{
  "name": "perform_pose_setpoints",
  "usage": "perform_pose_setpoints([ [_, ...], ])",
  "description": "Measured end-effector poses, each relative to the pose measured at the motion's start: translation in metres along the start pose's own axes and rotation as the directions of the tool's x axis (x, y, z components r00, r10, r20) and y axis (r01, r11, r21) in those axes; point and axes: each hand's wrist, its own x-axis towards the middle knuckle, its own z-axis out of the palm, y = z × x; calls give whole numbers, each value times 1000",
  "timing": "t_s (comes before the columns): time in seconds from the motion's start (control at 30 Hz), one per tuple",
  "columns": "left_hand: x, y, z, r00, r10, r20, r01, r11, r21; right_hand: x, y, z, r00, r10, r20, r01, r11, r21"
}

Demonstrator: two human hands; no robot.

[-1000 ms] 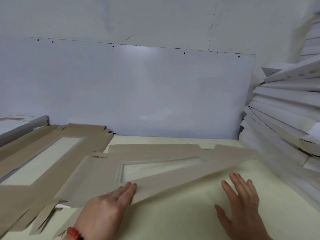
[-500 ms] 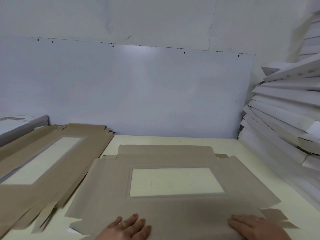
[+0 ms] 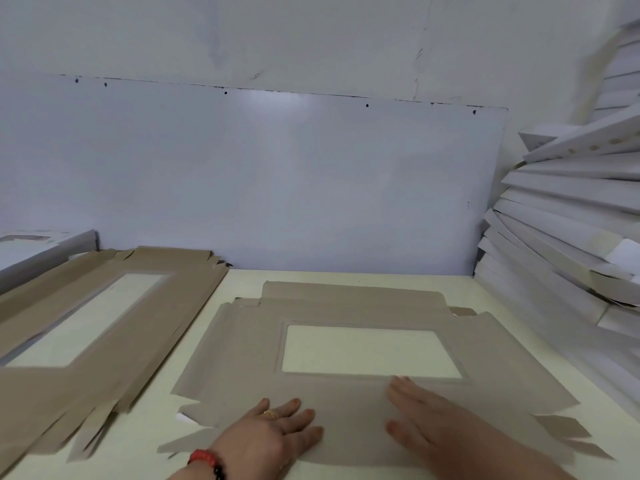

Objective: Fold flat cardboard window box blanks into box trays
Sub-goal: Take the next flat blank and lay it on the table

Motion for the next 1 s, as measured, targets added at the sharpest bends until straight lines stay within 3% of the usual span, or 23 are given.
perform_pose_setpoints([
  [0.07, 13, -3, 11, 999, 30, 11, -29, 997, -66, 23, -21, 8, 994, -28, 110, 11, 989, 151],
  [0.13, 19, -3, 7, 984, -4, 176, 48, 967, -251, 45, -38, 18, 998, -55, 40, 45, 973, 224],
  [0.2, 30, 0, -1, 991, -65, 120, 103, 933, -344, 62, -58, 25, 996, -74, 48, 50, 924, 380],
  [0.27, 43, 9, -2, 984, -148, 96, 170, 939, -300, 70, -74, 36, 995, -77, 68, 26, 829, 559],
  [0.33, 55, 22, 10, 963, -246, 108, 265, 938, -225, 73, -81, 44, 995, -79, 66, 23, 799, 602],
  [0.43, 62, 28, 32, 936, -301, 183, 326, 938, -121, 72, -73, 60, 987, -150, 63, 122, 939, 321],
  [0.6, 62, 20, 42, 940, -296, 169, 327, 922, -207, 61, -29, 66, 969, -164, 183, 157, 986, 51],
  [0.73, 49, 5, 44, 909, -397, 130, 417, 877, -238, 49, 27, 64, 972, 56, 227, -32, 994, -106],
  [1.0, 25, -47, 52, 806, -575, 138, 591, 772, -235, 11, 124, 64, 918, 368, 147, -346, 925, -156],
])
